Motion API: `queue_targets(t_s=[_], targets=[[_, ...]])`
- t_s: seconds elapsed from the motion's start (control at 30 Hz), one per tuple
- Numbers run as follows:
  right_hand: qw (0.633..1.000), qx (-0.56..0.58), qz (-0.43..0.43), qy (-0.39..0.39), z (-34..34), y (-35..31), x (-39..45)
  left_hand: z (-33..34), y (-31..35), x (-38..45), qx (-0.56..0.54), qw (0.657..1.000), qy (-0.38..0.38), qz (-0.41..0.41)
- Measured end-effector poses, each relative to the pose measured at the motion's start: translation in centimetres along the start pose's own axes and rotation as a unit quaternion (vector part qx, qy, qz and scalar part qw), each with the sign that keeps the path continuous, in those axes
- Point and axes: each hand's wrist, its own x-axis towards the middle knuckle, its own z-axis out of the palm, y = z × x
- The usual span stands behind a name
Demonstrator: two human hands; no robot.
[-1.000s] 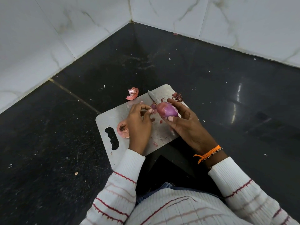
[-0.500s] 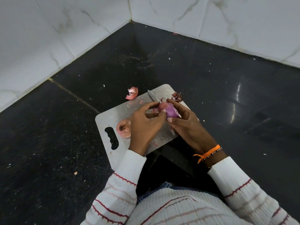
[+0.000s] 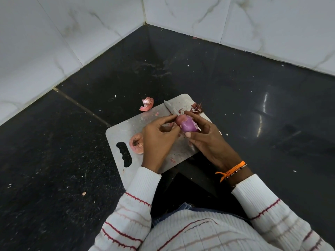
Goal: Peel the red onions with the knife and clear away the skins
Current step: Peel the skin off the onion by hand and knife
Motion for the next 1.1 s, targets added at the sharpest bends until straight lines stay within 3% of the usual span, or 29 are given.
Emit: queue_targets(t_s=[0.17,0.33,0.57,0.83,1.1], targets=[[1.0,0.009,-0.007,0.015,0.1,-0.2,0.0,0.1,0.1,-0.2,-0.053,0.998,0.013,-0.027],[0.999,0.01,-0.016,0.028,0.2,-0.2,-0.1,0.8,0.1,-0.5,0.019,0.998,0.006,0.056],[1.0,0.012,-0.012,0.023,0.3,-0.4,-0.2,0.9,-0.7,0.0,0.014,0.998,-0.009,0.067],[0.995,0.082,-0.009,-0.049,-0.3,-0.1,-0.3,0.5,-1.1,0.2,-0.031,0.999,0.022,-0.035],[0.997,-0.014,-0.074,-0.011,0.1,-0.6,-0.5,-0.2,0.9,0.1,-0.028,0.999,-0.013,-0.042]])
